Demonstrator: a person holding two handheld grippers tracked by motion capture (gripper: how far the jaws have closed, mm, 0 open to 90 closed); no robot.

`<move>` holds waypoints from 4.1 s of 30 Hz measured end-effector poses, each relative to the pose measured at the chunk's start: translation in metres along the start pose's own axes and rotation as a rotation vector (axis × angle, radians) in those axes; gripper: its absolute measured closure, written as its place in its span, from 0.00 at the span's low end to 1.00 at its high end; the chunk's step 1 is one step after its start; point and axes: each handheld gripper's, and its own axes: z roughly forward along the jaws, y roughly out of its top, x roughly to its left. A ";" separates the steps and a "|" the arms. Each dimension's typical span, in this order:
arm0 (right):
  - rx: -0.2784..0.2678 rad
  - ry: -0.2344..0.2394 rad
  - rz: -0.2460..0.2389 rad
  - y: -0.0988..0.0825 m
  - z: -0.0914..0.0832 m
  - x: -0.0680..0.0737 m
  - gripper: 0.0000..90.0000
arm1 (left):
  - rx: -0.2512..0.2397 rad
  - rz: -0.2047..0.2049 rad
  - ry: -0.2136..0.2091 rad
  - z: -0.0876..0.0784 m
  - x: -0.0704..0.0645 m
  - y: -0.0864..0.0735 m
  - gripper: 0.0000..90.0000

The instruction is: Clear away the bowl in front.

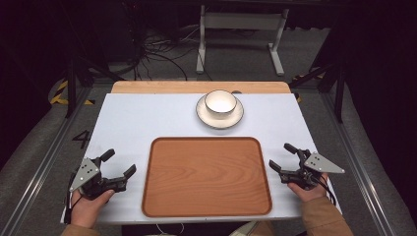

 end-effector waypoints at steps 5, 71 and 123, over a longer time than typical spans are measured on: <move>0.002 -0.002 -0.002 0.000 0.000 0.000 0.15 | -0.017 -0.001 -0.002 -0.002 -0.001 0.012 0.06; 0.041 -0.002 -0.015 0.001 0.004 0.002 0.14 | -0.063 0.080 -0.191 0.080 -0.025 0.106 0.21; 0.062 -0.005 0.022 0.002 0.005 -0.002 0.11 | 0.019 0.114 -0.361 0.234 -0.081 0.163 0.21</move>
